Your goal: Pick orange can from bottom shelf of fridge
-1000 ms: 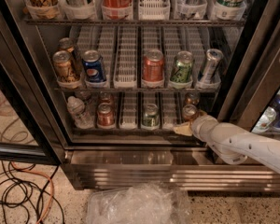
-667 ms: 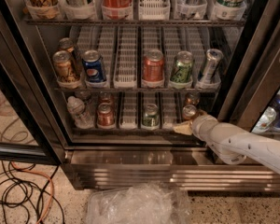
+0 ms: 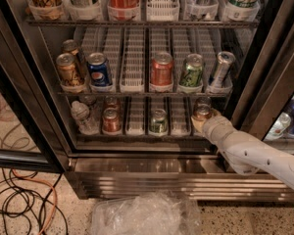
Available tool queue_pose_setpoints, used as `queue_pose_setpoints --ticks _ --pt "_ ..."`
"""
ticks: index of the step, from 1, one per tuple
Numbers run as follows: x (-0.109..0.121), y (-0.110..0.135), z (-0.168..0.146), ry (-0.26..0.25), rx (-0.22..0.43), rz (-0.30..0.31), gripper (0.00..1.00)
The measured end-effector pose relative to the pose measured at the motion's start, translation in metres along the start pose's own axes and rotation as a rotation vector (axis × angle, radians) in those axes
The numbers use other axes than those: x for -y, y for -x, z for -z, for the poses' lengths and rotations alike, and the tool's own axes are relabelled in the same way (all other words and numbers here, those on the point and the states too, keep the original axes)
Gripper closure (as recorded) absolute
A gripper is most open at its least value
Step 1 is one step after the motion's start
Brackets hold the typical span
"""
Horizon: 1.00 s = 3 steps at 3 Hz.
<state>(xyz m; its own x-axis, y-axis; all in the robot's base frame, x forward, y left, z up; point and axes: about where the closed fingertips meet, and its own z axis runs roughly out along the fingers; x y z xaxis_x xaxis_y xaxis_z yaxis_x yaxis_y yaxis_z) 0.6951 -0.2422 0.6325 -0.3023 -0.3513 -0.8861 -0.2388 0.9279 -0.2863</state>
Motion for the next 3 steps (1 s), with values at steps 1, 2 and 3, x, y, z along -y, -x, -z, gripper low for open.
queue_pose_setpoints --ticks 1,2,3 --pt "0.000 0.000 0.000 0.000 0.000 0.000 1.00" --pt "-0.008 0.001 0.000 0.065 -0.028 0.017 1.00" --pt "-0.008 0.013 -0.001 0.101 -0.040 0.019 1.00"
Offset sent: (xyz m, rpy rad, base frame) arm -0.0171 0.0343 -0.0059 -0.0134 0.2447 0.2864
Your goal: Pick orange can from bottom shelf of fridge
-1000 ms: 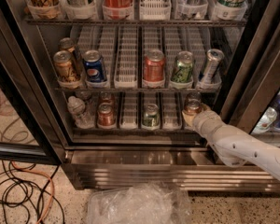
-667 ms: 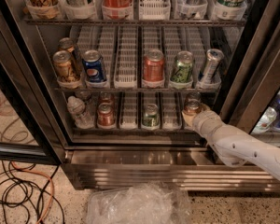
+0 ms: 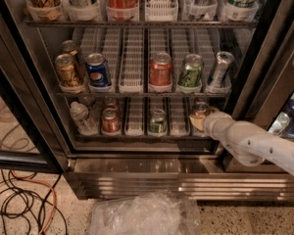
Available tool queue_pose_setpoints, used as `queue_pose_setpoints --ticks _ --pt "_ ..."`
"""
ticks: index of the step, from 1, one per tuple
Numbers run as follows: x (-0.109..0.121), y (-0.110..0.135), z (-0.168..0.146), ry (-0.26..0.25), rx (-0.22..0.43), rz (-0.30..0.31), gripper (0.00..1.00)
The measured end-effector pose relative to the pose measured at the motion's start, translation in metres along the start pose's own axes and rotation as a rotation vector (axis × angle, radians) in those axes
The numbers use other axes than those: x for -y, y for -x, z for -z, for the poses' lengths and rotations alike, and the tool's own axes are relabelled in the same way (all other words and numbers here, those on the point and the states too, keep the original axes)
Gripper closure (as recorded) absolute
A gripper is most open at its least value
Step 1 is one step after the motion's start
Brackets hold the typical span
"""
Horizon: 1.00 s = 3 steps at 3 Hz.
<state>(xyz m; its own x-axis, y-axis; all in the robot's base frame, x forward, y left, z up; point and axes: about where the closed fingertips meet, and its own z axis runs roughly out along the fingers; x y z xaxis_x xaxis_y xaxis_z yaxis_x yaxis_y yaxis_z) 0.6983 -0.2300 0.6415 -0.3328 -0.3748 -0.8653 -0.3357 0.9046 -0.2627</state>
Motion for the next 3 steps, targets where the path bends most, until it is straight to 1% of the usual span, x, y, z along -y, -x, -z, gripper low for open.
queue_pose_setpoints --ticks 1,2,3 --pt "-0.0012 -0.0012 -0.0009 0.000 0.000 0.000 1.00" --pt "-0.0046 -0.0035 0.0014 0.050 -0.024 -0.015 1.00" --pt "-0.0047 -0.0035 0.0013 0.050 -0.024 -0.015 1.00"
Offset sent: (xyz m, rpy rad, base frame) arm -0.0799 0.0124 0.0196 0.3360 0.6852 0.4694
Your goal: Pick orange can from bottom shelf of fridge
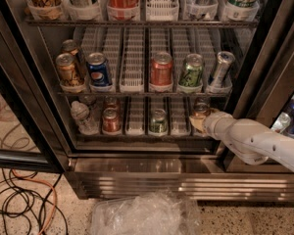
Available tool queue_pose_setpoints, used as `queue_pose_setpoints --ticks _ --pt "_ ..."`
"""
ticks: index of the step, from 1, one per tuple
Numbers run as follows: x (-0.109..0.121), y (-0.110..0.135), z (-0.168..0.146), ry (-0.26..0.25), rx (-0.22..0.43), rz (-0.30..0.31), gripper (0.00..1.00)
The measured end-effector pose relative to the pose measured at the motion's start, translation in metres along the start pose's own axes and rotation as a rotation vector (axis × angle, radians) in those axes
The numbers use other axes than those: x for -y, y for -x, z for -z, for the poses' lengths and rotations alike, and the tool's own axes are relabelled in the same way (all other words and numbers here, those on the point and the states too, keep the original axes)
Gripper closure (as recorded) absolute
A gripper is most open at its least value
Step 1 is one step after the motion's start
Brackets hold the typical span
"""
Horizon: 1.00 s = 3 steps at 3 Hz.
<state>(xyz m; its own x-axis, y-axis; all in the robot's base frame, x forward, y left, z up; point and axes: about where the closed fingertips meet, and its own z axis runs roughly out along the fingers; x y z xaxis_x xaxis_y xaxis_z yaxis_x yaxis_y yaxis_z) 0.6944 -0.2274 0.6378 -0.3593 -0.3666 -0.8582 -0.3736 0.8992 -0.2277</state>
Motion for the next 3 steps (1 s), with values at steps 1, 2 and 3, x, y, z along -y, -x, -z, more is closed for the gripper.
queue_pose_setpoints --ticks 1,2,3 --pt "-0.002 0.000 0.000 0.010 -0.002 -0.006 1.00" --pt "-0.010 0.004 0.006 0.080 -0.001 -0.031 1.00" --pt "-0.020 0.012 0.026 0.203 0.021 -0.139 1.00"
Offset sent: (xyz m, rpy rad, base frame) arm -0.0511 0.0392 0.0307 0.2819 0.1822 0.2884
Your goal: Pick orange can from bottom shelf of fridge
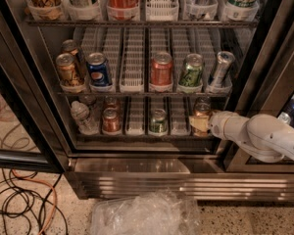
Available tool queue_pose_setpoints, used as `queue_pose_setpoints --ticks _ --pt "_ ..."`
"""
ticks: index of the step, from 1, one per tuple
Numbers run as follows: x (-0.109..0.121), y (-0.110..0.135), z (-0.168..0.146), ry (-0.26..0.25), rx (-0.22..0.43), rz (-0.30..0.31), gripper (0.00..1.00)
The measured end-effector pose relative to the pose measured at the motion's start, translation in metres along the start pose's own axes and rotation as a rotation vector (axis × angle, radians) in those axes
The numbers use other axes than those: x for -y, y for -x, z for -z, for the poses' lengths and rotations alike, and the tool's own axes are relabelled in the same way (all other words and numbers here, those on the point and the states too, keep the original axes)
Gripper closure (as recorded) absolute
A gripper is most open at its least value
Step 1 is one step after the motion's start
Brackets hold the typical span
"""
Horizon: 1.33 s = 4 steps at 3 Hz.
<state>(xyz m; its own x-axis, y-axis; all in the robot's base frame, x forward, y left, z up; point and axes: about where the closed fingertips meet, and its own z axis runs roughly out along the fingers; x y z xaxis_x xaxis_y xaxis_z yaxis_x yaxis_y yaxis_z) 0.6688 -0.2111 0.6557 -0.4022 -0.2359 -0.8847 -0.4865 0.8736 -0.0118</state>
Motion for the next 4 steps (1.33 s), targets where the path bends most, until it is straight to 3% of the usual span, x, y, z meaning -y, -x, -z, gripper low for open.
queue_pose_setpoints --ticks 2,3,4 --pt "-0.040 0.001 0.015 0.288 -0.005 -0.167 1.00" --pt "-0.063 -0.001 0.022 0.377 -0.020 -0.159 1.00" --pt "-0.064 -0.001 0.022 0.377 -0.020 -0.159 1.00"
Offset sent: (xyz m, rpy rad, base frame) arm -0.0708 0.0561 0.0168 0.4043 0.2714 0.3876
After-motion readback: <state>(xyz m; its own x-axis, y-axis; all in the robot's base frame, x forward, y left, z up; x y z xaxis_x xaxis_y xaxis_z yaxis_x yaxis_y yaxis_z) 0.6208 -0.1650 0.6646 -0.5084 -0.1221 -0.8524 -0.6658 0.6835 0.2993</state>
